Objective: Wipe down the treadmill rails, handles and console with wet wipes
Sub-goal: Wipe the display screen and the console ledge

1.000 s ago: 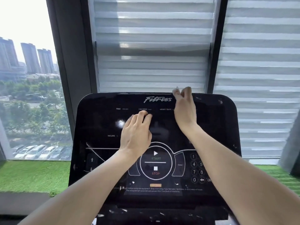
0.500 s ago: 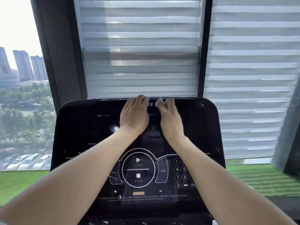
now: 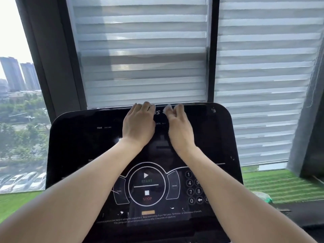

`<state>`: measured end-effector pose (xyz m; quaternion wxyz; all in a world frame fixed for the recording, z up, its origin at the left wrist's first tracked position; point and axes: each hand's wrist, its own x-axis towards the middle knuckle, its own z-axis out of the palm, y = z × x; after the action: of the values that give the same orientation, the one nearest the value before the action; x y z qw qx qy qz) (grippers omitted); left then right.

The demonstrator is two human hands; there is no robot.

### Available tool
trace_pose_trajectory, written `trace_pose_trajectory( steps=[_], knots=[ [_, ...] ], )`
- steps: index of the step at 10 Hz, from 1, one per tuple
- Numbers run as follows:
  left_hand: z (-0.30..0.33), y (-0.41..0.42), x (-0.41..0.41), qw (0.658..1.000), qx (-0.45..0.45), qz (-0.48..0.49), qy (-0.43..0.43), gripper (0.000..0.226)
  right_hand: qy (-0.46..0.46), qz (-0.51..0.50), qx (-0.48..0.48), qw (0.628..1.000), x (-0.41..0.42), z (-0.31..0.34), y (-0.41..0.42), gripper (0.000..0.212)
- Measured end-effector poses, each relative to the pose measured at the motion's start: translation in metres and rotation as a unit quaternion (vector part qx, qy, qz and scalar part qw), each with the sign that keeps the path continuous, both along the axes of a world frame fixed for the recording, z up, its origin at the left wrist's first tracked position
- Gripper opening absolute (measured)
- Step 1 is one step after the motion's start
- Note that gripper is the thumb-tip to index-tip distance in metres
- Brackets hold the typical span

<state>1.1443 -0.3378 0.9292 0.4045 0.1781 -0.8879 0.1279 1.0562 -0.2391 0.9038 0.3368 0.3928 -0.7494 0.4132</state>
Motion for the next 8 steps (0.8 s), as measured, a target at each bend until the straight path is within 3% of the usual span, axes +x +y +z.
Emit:
trace_pose_trajectory(
  steps=[1, 2, 3, 4, 5, 6, 7, 8],
  knots=[
    [-0.001, 0.001, -0.001, 1.000, 0.011, 0.004, 0.003, 0.043, 0.099, -0.024, 0.070, 0.992, 0.004, 0.006, 0.004, 0.016],
    [-0.001, 0.002, -0.001, 1.000, 0.020, 0.006, 0.009, 0.042, 0.003, -0.052, 0.032, 0.998, -0.031, 0.002, 0.030, 0.039],
    [-0.003, 0.004, -0.002, 1.000, 0.024, 0.000, 0.013, 0.043, -0.120, -0.121, -0.081, 0.982, -0.060, 0.003, 0.061, 0.042],
    [-0.003, 0.004, -0.002, 1.000, 0.028, 0.003, 0.014, 0.043, -0.109, -0.124, -0.059, 0.985, -0.046, 0.005, 0.048, 0.037],
    [-0.003, 0.006, -0.003, 0.999, 0.031, 0.007, 0.009, 0.044, 0.009, -0.055, 0.031, 0.998, -0.018, 0.002, 0.032, 0.016],
    [-0.002, 0.007, -0.003, 0.999, 0.038, 0.013, 0.002, 0.044, 0.071, -0.053, 0.070, 0.994, -0.018, 0.010, 0.037, 0.017],
    [-0.002, 0.010, -0.004, 0.998, 0.051, 0.021, 0.006, 0.043, 0.005, -0.066, 0.006, 0.998, -0.046, 0.010, 0.054, 0.031],
    [-0.002, 0.015, -0.005, 0.997, 0.069, 0.023, 0.007, 0.043, -0.011, -0.137, -0.010, 0.990, -0.065, 0.007, 0.071, 0.026]
  ],
)
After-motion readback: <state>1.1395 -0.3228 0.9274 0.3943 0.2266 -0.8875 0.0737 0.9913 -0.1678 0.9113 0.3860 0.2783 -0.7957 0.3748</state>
